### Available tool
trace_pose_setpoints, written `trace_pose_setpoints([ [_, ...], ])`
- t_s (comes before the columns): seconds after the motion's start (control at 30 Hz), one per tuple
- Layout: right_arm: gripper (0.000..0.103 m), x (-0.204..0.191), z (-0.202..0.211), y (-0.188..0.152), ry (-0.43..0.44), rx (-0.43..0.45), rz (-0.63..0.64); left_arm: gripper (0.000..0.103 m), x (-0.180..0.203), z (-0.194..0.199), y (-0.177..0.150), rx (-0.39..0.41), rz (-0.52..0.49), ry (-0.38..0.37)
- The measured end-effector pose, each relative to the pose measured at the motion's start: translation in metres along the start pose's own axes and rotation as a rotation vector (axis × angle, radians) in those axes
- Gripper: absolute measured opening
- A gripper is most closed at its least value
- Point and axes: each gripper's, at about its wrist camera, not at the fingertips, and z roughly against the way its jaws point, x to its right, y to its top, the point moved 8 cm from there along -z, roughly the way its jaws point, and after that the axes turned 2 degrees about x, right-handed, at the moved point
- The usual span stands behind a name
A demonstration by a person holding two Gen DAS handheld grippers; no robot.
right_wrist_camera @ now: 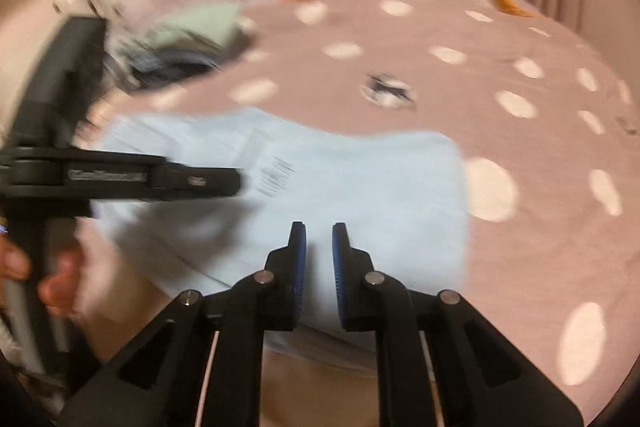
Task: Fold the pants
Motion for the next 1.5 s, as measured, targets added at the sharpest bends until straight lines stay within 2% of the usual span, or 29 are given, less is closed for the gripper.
trace_pose_setpoints([
  [0.07,0.008,0.013,-0.013,-0.024,-0.022,-0.088,0.025,0.018,-0.023,0.002,-0.004,0.042,0.018,0.084],
  [0.1,0.005,0.017,-0.015,-0.031,-0.026,-0.101,0.048,0.007,-0.035,0.007,-0.005,0.07,0.049,0.082],
  [0.13,0.005,0.019,-0.011,-0.036,-0.025,-0.088,0.069,0.004,-0.047,0.012,-0.005,0.089,0.082,0.097],
  [0.2,0.005,0.025,-0.008,-0.033,-0.019,-0.088,0.061,0.004,-0.058,0.017,-0.007,0.096,0.132,0.061],
  [0.27,0.005,0.031,-0.006,-0.028,0.008,-0.099,0.004,0.004,-0.058,0.017,-0.013,0.084,0.111,0.064],
  [0.3,0.008,0.029,-0.006,-0.028,0.019,-0.098,-0.02,0.004,-0.055,0.018,-0.015,0.084,0.087,0.073],
  [0.33,0.015,0.026,-0.002,-0.021,0.046,-0.079,-0.035,0.004,-0.052,0.019,-0.016,0.086,0.067,0.074],
  [0.47,0.012,-0.01,0.0,-0.003,0.18,-0.028,-0.016,0.004,-0.049,0.021,-0.016,0.08,0.081,0.051],
  [0.67,0.011,-0.073,-0.056,0.036,0.296,-0.091,0.058,0.004,-0.05,0.023,-0.017,0.075,0.078,0.031],
  [0.77,0.008,-0.088,-0.101,0.049,0.283,-0.181,0.046,0.004,-0.054,0.025,-0.019,0.069,0.078,0.025],
  [0.8,0.004,-0.09,-0.112,0.051,0.266,-0.197,0.052,0.004,-0.054,0.023,-0.018,0.067,0.077,0.027],
  [0.83,0.0,-0.093,-0.121,0.056,0.244,-0.196,0.061,0.004,-0.055,0.023,-0.017,0.065,0.073,0.031],
  [0.93,0.0,-0.093,-0.129,0.072,0.214,-0.181,0.024,0.004,-0.056,0.023,-0.016,0.06,0.069,0.03],
  [1.0,0.001,-0.09,-0.127,0.07,0.226,-0.19,-0.014,0.004,-0.058,0.025,-0.018,0.058,0.064,0.032],
  [1.1,0.004,-0.084,-0.108,0.056,0.225,-0.181,0.008,0.004,-0.056,0.024,-0.018,0.059,0.054,0.04],
  [1.23,0.004,-0.069,-0.073,0.016,0.2,-0.171,0.046,0.004,-0.054,0.022,-0.017,0.056,0.047,0.058],
  [1.37,0.004,-0.054,-0.028,-0.032,0.176,-0.123,0.085,0.004,-0.05,0.02,-0.017,0.062,0.028,0.077],
  [1.5,0.004,-0.033,-0.001,-0.042,0.182,-0.133,0.028,0.004,-0.047,0.023,-0.018,0.063,0.007,0.11],
])
